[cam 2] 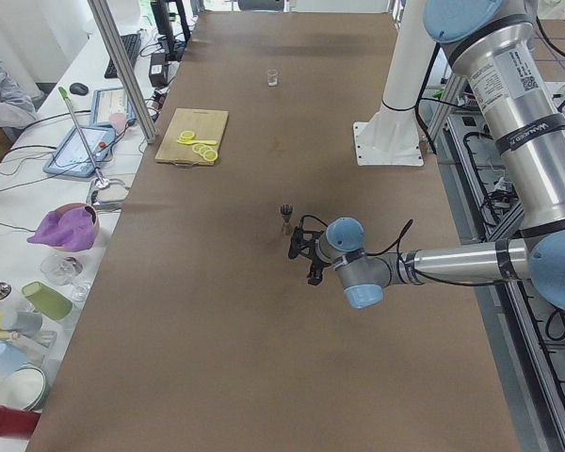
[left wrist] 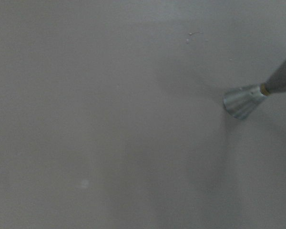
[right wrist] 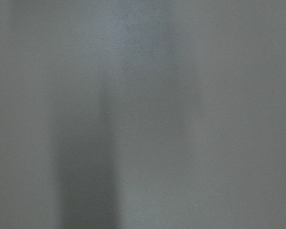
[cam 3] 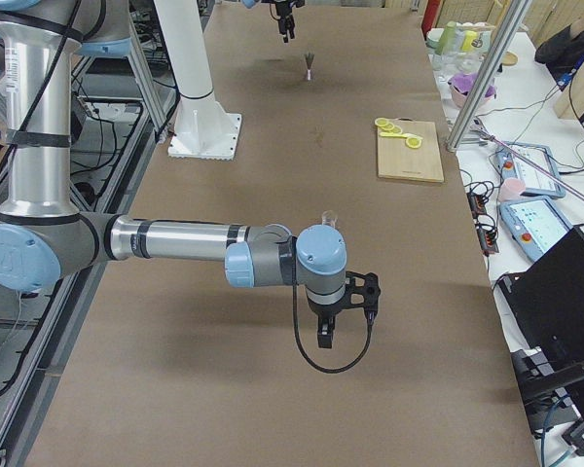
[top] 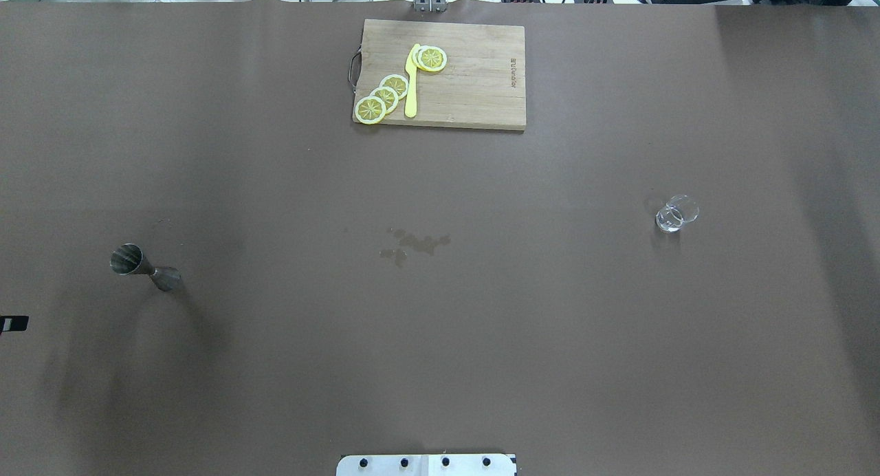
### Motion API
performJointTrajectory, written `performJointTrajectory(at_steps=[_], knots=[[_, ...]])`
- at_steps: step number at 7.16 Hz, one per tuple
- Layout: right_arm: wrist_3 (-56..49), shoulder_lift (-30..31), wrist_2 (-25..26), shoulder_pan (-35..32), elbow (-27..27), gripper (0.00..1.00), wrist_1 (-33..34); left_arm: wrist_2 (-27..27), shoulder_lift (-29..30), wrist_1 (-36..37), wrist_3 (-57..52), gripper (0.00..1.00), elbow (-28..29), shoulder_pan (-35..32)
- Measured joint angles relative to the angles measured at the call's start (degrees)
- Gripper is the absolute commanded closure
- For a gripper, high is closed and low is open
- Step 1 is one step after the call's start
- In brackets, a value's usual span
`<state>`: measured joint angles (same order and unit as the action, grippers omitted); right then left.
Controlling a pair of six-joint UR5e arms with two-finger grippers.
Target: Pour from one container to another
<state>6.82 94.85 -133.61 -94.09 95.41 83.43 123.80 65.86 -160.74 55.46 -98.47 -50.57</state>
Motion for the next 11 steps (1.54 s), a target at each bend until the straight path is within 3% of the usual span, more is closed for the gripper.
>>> performJointTrajectory(at_steps=[2,4,7,11], knots=[[0.0,0.0,0.0,-0.1,0.0,0.00,0.1,9.4,4.7,12.8,-0.4,0.01,2.6,-9.3],[0.1,0.1,0.0,-0.1,0.0,0.00,0.0,13.6,6.6,25.8,-9.9,0.01,3.9,-15.0],[0.1,0.8,-1.4,-0.1,-0.1,0.00,-0.2,13.6,9.7,46.4,-37.5,0.01,3.3,-23.1],[-0.2,0.9,-1.5,-0.1,-0.3,0.00,-0.4,7.4,16.4,67.8,-57.6,0.01,-0.8,-30.2]])
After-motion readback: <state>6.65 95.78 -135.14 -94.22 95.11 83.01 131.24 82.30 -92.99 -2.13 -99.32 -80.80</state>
